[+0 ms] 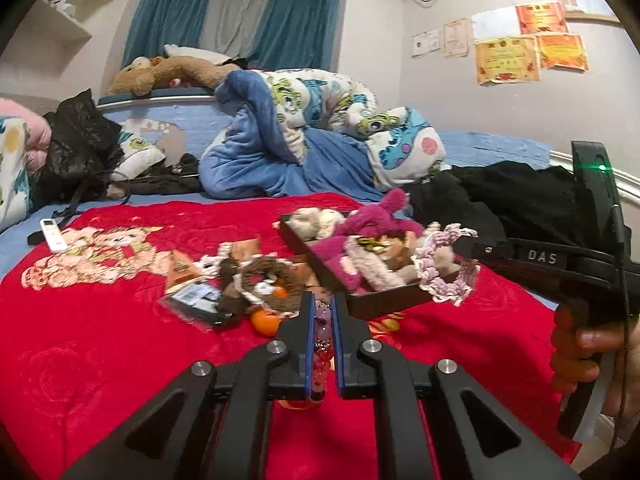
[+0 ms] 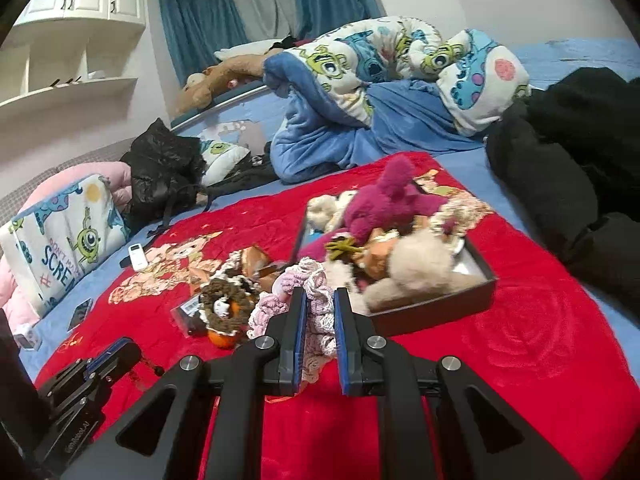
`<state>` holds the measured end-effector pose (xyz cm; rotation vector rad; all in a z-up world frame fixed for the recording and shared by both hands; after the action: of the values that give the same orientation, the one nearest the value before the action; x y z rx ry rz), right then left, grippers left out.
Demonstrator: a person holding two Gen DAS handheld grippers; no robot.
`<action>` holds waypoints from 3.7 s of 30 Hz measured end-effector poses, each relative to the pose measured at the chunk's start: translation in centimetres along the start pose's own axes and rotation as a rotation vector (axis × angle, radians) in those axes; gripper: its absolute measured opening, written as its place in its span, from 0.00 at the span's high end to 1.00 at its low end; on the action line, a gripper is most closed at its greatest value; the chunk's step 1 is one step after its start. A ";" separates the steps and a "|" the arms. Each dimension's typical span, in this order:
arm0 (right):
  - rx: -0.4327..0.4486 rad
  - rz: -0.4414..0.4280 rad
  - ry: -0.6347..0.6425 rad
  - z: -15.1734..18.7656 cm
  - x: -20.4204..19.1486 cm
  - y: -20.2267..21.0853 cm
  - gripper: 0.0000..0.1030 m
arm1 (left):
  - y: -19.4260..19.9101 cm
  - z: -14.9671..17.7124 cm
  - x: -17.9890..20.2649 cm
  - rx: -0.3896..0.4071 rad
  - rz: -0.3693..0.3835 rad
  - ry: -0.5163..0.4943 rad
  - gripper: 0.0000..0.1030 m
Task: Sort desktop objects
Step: 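Carry the scrunchie and bead bracelet toward the plush toy tray, then lower the scrunchie and bead bracelet into the tray with both tools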
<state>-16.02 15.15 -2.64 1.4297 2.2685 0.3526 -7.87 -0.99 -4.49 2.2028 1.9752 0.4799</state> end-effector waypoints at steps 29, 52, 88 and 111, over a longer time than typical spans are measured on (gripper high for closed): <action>0.038 0.056 -0.108 -0.1 5.9 3.0 0.87 | -0.4 -2.5 9.1 0.013 0.145 -0.049 0.92; 0.103 -0.004 -0.080 -4.4 1.9 -2.0 0.87 | -6.8 -8.2 7.5 0.014 0.158 -0.076 0.92; 0.049 0.091 0.177 -1.3 3.0 -10.8 0.86 | -19.4 -4.1 2.1 -0.078 0.060 0.004 0.92; 0.050 0.067 0.119 -1.3 3.8 -10.7 0.85 | -21.1 -3.0 2.8 -0.156 0.052 -0.039 0.92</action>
<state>-26.56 13.97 -6.97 1.5504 2.3424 0.4152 -28.48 4.11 -7.99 2.1556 1.7996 0.5727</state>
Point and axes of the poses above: each gripper's, at about its wrist camera, not at the fingertips, and y roughly against the way its jaws point, x to its right, z to its underside, the point moved 7 cm from there along -y, roughly the way its jaws point, and after that the axes turned 2 degrees about y, right-handed, at the moved point
